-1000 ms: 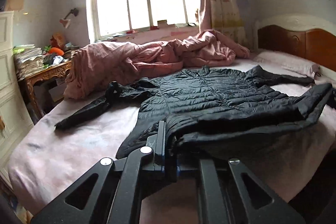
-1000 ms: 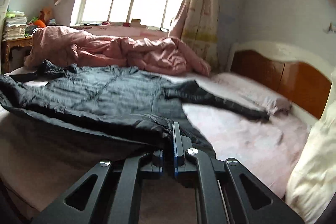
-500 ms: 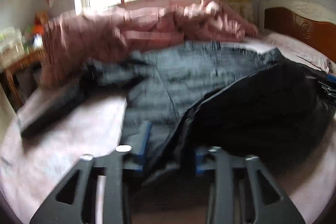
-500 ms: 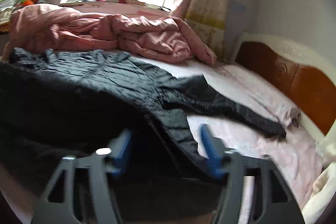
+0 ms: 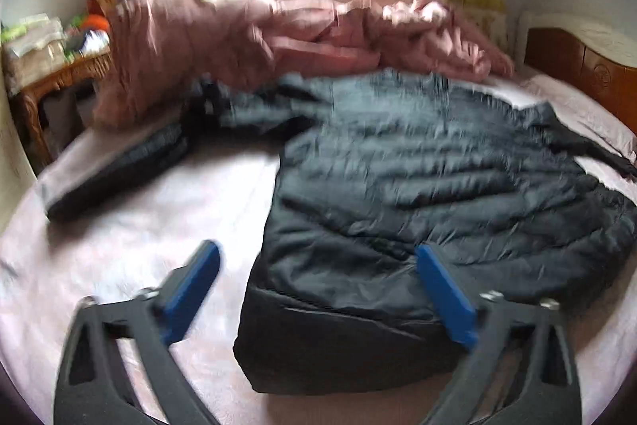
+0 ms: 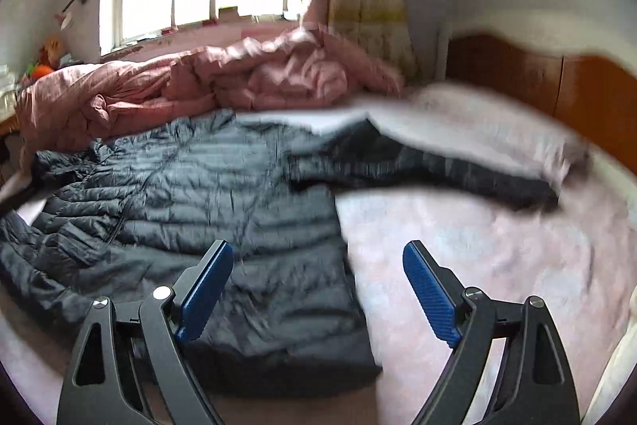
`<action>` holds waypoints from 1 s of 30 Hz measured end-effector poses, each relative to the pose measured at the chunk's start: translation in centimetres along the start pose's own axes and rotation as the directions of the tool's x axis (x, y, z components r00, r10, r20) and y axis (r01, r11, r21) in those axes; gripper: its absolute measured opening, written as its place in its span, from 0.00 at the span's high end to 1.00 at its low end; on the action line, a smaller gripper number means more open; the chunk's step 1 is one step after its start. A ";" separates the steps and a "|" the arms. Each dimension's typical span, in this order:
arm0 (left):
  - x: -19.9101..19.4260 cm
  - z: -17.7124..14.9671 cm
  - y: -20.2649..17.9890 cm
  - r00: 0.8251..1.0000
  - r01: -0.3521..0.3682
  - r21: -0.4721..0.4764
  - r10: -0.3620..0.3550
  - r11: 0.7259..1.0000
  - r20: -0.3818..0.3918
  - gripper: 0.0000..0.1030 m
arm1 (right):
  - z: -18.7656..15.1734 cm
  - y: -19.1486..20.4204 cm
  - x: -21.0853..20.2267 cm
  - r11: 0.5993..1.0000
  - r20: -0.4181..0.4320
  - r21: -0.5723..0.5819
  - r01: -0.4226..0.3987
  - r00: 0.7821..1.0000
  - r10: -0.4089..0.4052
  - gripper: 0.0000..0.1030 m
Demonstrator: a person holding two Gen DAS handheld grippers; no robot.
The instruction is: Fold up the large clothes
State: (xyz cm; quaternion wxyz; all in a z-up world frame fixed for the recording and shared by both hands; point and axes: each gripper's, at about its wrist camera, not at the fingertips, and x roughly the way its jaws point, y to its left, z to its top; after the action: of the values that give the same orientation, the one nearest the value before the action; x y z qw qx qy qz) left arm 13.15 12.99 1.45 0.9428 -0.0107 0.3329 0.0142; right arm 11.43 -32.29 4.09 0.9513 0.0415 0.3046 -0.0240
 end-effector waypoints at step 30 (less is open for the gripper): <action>-2.8 -0.9 -11.0 0.957 0.279 0.118 -0.286 0.953 0.042 0.16 | -3.0 7.9 -0.1 0.977 -0.051 -0.050 -0.206 0.978 0.203 0.10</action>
State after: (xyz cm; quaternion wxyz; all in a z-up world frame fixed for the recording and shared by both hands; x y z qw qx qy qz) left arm 10.77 1.89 2.59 0.9436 -0.0052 0.3004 -0.1389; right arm 10.21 -24.15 2.21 0.9422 0.0471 0.3211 0.0832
